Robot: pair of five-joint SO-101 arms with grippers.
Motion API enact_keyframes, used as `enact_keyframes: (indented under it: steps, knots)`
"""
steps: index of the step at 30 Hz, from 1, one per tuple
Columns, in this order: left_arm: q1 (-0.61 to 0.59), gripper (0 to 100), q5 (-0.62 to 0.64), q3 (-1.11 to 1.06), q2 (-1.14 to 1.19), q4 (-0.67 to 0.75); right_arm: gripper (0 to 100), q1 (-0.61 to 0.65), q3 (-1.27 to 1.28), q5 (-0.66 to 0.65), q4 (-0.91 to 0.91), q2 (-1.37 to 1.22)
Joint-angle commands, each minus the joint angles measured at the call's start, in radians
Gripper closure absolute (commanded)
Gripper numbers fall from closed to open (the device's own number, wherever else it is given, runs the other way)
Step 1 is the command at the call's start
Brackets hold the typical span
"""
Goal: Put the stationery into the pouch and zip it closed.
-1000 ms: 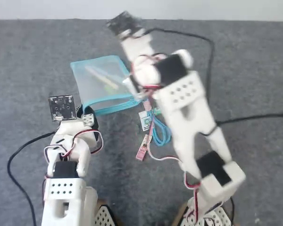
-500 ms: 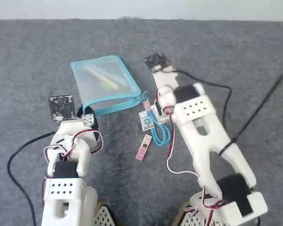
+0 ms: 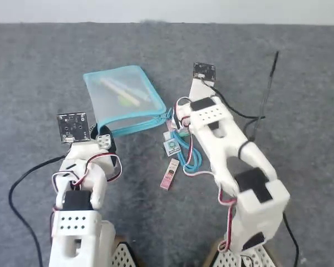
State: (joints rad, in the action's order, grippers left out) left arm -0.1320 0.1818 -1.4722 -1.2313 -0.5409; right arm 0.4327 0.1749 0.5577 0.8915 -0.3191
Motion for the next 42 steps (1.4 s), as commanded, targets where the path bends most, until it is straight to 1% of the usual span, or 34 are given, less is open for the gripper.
enact_keyframes:
  steps: [1,8,10,14,16,19,23,25,27,30,32,37,42]
  knots:
    - [0.009,99,-0.008,0.021,-0.003,0.035,75.3,-0.041,-0.112,0.037,-0.012,-0.039]
    - [0.009,99,-0.008,0.021,-0.003,0.035,75.8,-0.099,-0.226,0.098,0.173,-0.108]
    - [0.009,99,-0.008,0.021,-0.003,0.035,80.4,-0.107,-0.247,0.1,0.231,-0.12]
    - [0.009,99,-0.008,0.021,-0.003,0.035,93.1,-0.114,-0.267,0.1,0.302,-0.131]
    - [0.009,99,-0.008,0.021,-0.003,0.035,95.2,-0.114,-0.267,0.101,0.311,-0.13]
    - [0.009,99,-0.008,0.021,-0.003,0.035,91.5,-0.107,-0.267,0.106,0.326,-0.124]
    - [0.009,99,-0.008,0.021,-0.003,0.035,78.3,-0.104,-0.269,0.107,0.354,-0.12]
    - [0.009,99,-0.008,0.021,-0.003,0.035,71.3,-0.084,-0.279,0.107,0.372,-0.12]
    - [0.009,99,-0.008,0.021,-0.003,0.037,66.8,-0.058,-0.311,0.107,0.426,-0.12]
    - [0.009,99,-0.008,0.021,-0.003,0.037,65.9,-0.008,-0.376,0.107,0.487,-0.124]
    - [0.009,99,-0.008,0.021,-0.003,0.037,65.9,0.012,-0.405,0.107,0.495,-0.133]
    - [0.009,99,-0.008,0.021,-0.003,0.037,65.9,0.016,-0.396,0.107,0.432,-0.151]
    - [0.009,99,-0.008,0.021,-0.003,0.037,66.0,0.024,-0.399,0.107,0.423,-0.243]
